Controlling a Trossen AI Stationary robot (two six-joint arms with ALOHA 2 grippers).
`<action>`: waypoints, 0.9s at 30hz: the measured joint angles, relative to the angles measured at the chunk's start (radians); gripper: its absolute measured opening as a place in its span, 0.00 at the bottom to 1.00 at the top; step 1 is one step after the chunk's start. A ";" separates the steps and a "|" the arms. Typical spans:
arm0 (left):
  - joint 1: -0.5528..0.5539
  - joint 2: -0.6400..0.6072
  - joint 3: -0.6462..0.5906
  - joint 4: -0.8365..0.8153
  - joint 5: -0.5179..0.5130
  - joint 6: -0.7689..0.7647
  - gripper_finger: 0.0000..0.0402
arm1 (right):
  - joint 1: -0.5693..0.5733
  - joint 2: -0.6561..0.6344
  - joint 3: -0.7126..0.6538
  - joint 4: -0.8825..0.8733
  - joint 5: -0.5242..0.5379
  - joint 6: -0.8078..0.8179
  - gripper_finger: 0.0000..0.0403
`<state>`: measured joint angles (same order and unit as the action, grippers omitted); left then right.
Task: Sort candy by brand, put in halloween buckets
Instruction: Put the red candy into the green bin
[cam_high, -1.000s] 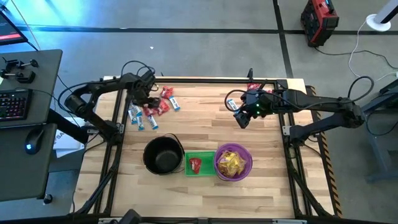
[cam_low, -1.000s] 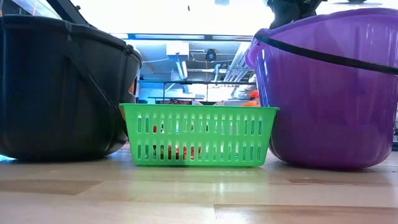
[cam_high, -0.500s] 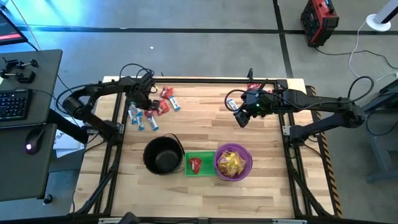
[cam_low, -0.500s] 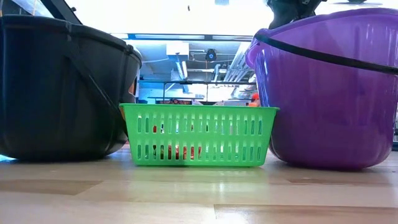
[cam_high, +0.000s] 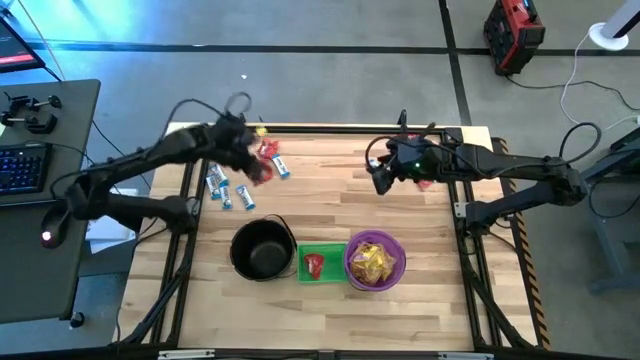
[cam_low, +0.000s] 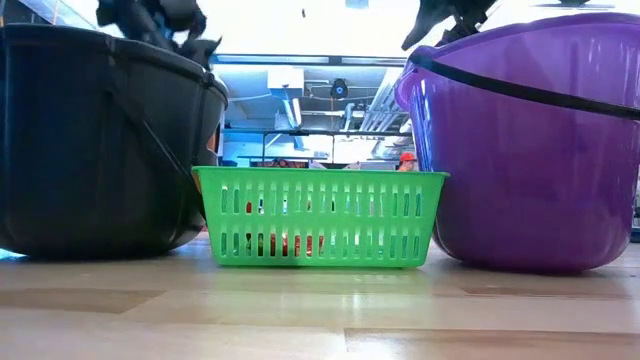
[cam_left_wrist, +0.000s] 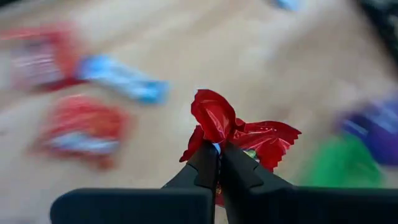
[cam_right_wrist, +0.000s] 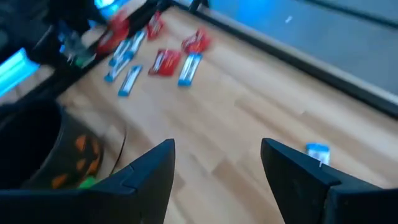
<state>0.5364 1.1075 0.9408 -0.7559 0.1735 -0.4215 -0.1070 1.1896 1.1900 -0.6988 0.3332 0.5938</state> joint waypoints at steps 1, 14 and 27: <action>-0.074 0.000 0.004 0.034 0.009 -0.009 0.00 | -0.004 0.000 0.000 0.009 0.013 -0.002 0.58; -0.579 0.266 0.004 0.625 0.036 0.078 0.00 | -0.030 0.000 0.000 0.031 0.019 0.036 0.58; -0.651 0.413 0.003 0.689 0.113 0.137 0.11 | -0.030 0.000 0.000 0.031 0.020 0.038 0.58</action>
<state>-0.1147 1.5202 0.9443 -0.0674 0.2867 -0.2844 -0.1375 1.1900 1.1900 -0.6678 0.3531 0.6319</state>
